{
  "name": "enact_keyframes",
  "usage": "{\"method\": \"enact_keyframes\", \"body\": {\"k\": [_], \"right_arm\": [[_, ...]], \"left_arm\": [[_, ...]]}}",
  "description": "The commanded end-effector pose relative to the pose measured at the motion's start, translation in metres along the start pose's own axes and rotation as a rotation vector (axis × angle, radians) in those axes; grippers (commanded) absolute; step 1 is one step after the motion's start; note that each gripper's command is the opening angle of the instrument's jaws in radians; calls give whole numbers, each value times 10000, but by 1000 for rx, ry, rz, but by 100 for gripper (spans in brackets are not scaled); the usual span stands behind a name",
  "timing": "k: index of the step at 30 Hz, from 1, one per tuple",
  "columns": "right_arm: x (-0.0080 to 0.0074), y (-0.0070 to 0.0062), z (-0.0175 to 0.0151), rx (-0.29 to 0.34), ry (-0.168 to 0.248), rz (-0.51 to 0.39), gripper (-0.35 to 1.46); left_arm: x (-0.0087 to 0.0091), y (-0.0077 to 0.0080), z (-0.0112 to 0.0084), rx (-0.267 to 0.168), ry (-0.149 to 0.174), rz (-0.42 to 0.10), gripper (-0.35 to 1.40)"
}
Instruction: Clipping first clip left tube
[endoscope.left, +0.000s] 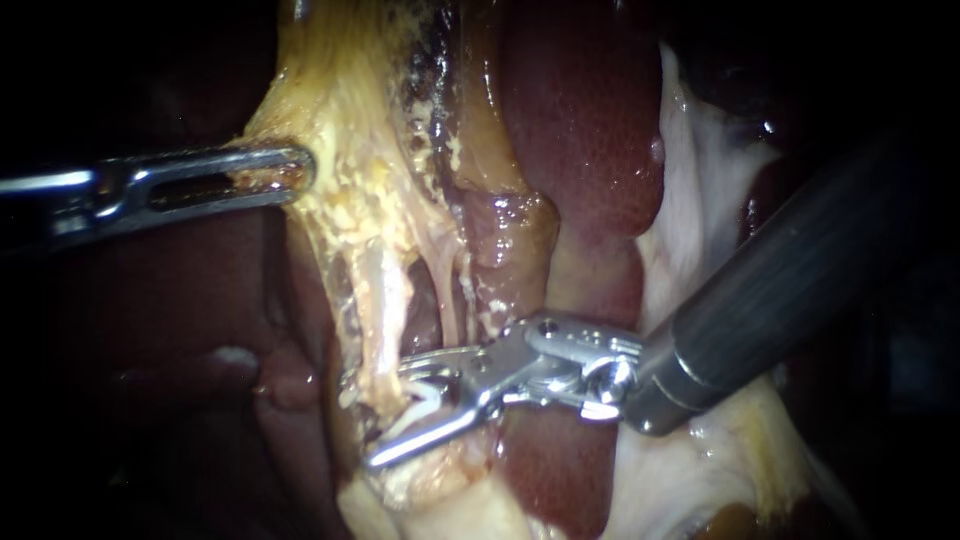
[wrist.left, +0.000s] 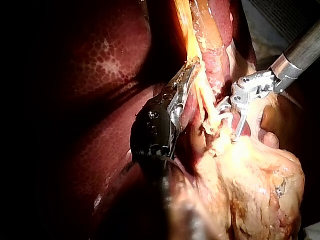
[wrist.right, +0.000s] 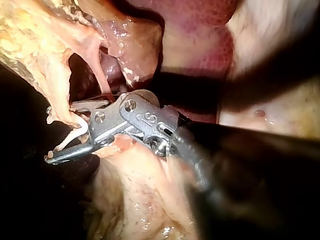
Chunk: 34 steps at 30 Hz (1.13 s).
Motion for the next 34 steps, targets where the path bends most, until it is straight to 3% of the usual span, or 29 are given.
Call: {"method": "enact_keyframes", "body": {"k": [1, 9, 13, 15, 18, 22, 34], "right_arm": [[-2, 1, -1, 0, -7, 1, 57], [-4, 13, -4, -34, -11, 0, 52], [-4, 13, -4, -45, -7, -1, 37], [-4, 14, -6, -67, -11, 5, 18], [-4, 16, -13, -122, -39, 0, -35], [-5, 23, -22, -168, -50, 4, -35], [-6, 26, -25, -170, -60, -13, -35]], "left_arm": [[0, 0, 0, 0, 0, 0, -35], [0, -2, 3, 4, 1, 0, -35], [1, -4, 4, 6, 1, 0, -35], [2, -4, 3, 6, 1, 0, -35], [2, -4, 3, 6, 1, 1, -35], [3, -4, 3, 6, 1, 1, -35], [3, -4, 2, 7, 1, 1, -35]]}}
